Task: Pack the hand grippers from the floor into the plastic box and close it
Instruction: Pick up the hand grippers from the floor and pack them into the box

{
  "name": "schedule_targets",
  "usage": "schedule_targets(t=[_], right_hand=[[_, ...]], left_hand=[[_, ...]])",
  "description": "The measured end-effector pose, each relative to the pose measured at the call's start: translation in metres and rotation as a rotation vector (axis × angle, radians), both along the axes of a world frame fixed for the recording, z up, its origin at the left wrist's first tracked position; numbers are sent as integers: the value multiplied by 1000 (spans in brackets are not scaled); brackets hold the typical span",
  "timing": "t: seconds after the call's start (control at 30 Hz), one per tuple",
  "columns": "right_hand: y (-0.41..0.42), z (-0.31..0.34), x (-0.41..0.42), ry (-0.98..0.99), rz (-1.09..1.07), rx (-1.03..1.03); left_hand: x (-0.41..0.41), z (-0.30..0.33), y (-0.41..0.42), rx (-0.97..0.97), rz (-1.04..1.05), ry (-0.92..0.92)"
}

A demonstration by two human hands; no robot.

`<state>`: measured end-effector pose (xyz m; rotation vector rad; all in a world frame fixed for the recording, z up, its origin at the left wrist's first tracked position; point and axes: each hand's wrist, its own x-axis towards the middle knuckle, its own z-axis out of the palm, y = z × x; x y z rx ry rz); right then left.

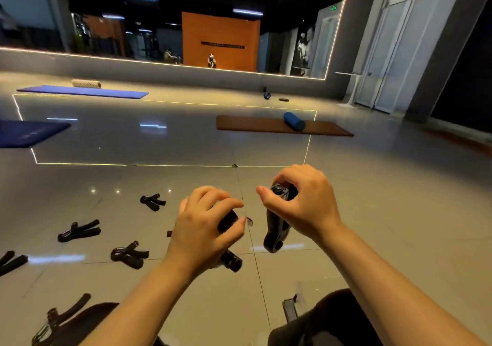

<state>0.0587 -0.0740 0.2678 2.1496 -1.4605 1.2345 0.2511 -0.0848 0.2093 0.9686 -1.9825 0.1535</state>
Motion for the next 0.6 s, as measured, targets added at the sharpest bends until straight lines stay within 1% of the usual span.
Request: schedule_targets(t=[0.07, 0.13, 0.27, 0.33, 0.43, 0.6], right_hand=[[11, 6, -7, 65, -18, -10], [19, 12, -15, 101, -24, -13], [31, 10, -36, 115, -46, 17], [33, 2, -50, 91, -71, 60], [26, -17, -73, 25, -95, 143], [-3, -59, -119, -21, -121, 315]], left_hand=[[-4, 3, 4, -121, -8, -133], [-9, 5, 3, -188, -10, -198], [-22, 4, -3, -138, -56, -145], [-32, 3, -6, -108, -105, -154], [-52, -4, -13, -80, -171, -265], [-83, -21, -36, -65, -279, -534]])
